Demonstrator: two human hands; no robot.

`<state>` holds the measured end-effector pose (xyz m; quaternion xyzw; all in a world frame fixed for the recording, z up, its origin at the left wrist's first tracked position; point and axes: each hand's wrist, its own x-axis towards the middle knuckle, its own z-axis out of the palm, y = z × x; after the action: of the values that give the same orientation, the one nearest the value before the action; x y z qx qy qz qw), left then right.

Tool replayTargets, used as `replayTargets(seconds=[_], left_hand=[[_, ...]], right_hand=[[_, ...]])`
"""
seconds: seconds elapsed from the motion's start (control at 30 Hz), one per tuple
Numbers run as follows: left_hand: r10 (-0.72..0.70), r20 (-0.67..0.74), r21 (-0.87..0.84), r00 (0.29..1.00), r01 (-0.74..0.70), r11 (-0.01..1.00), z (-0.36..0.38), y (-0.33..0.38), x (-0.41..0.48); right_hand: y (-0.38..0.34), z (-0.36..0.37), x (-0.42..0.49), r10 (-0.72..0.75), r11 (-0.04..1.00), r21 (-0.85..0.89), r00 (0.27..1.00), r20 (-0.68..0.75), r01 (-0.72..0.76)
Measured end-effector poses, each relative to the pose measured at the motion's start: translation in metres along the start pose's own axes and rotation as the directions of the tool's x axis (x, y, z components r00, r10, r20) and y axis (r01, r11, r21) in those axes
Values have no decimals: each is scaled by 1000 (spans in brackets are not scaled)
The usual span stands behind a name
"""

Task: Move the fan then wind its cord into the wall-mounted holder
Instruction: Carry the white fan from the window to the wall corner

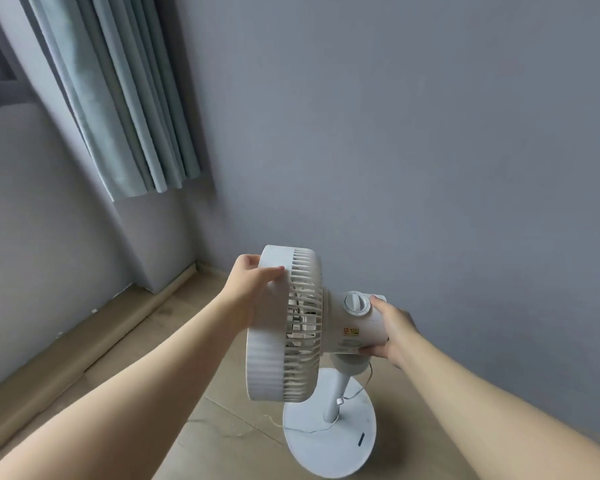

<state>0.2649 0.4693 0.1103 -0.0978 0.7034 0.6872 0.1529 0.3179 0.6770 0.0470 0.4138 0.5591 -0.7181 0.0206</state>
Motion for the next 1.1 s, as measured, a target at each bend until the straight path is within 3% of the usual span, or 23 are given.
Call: replayTargets(seconds=[0.27,0.5,0.63,0.9,1.1], left_hand=[[-32,265,30,964,25,999,116,-22,-67],[-33,474,57,880,6,998,253,-36,-135],[-78,531,61,844,54,997,347,-50,-182],[-157,598,89,786,130,988,503,-95,-266],[-196,716,161,670,115,980,617,-120,-302]], right_hand=[[34,-145,-44,21,979,200,976,-217,24],[52,-306,-85,9,934,344,959,-282,92],[64,-411,-98,32,918,387,962,-272,79],[83,-583,-125,47,896,422,917,-395,137],[88,-696,-135,59,875,445,871,-488,190]])
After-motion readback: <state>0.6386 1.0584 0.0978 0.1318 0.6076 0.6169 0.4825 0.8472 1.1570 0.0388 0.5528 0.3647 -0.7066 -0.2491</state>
